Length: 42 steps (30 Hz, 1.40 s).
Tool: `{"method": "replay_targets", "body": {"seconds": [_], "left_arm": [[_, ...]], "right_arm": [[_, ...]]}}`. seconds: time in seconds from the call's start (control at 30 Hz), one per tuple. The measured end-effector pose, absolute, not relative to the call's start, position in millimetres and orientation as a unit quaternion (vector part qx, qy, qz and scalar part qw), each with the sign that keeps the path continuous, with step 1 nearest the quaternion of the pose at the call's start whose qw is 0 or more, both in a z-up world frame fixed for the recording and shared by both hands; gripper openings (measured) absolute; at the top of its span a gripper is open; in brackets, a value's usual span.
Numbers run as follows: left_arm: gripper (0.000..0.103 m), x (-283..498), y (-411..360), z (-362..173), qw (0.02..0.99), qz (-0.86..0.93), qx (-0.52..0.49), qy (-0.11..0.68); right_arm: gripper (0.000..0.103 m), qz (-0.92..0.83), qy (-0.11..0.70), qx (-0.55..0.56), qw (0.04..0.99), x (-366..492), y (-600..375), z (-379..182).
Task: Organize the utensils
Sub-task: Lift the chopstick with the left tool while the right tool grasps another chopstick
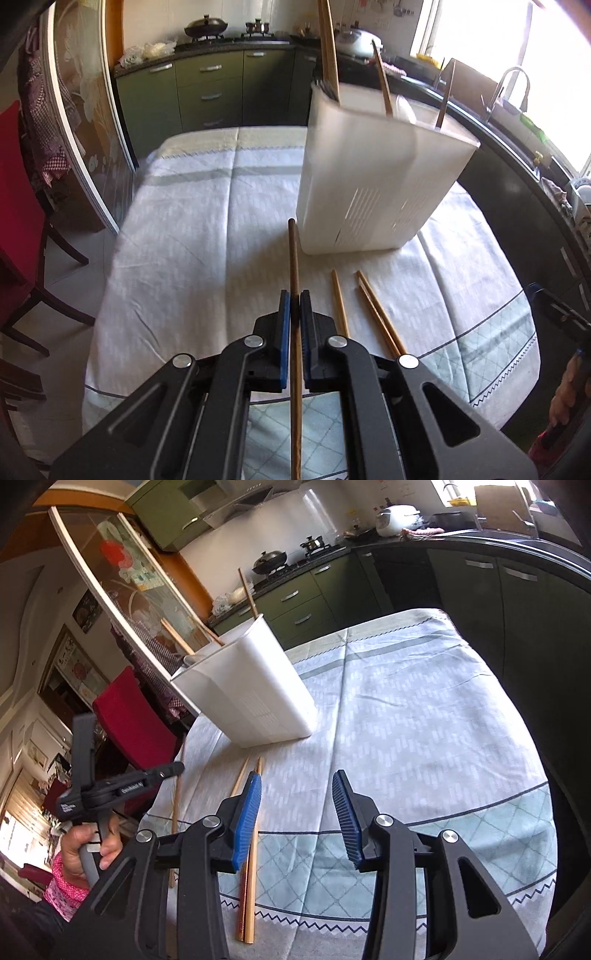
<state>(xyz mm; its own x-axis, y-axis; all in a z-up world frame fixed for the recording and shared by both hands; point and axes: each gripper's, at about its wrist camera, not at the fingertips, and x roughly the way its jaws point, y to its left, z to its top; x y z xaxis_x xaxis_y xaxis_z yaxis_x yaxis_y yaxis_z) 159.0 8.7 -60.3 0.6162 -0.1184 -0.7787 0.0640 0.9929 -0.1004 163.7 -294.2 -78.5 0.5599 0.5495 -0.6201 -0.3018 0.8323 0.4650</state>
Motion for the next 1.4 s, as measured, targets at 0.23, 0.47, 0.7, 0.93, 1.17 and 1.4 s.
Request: {"method": "replay_targets", "body": {"seconds": [0.23,0.47,0.7,0.93,1.17,1.4], "left_arm": [[0.005,116,24,-20,0.934,-0.049,-0.028,0.352],[0.005,99,33,-15,0.943,-0.047,-0.032,0.329],[0.005,86,38,-10,0.948,-0.051,-0.035,0.312],[0.005,82,42,-11,0.949,-0.054,-0.039,0.307],[0.005,80,42,-11,0.95,-0.056,-0.036,0.305],[0.005,79,43,-12,0.949,-0.055,-0.04,0.309]], "right_arm": [[0.041,0.285,0.486,0.046,0.825,212,-210,-105],[0.031,0.27,0.533,-0.045,0.8,240,-154,-130],[0.026,0.253,0.544,-0.076,0.797,248,-136,-140],[0.021,0.239,0.546,-0.109,0.795,246,-124,-147],[0.017,0.232,0.544,-0.149,0.792,249,-96,-152],[0.006,0.239,0.527,-0.13,0.805,248,-87,-149]]}}
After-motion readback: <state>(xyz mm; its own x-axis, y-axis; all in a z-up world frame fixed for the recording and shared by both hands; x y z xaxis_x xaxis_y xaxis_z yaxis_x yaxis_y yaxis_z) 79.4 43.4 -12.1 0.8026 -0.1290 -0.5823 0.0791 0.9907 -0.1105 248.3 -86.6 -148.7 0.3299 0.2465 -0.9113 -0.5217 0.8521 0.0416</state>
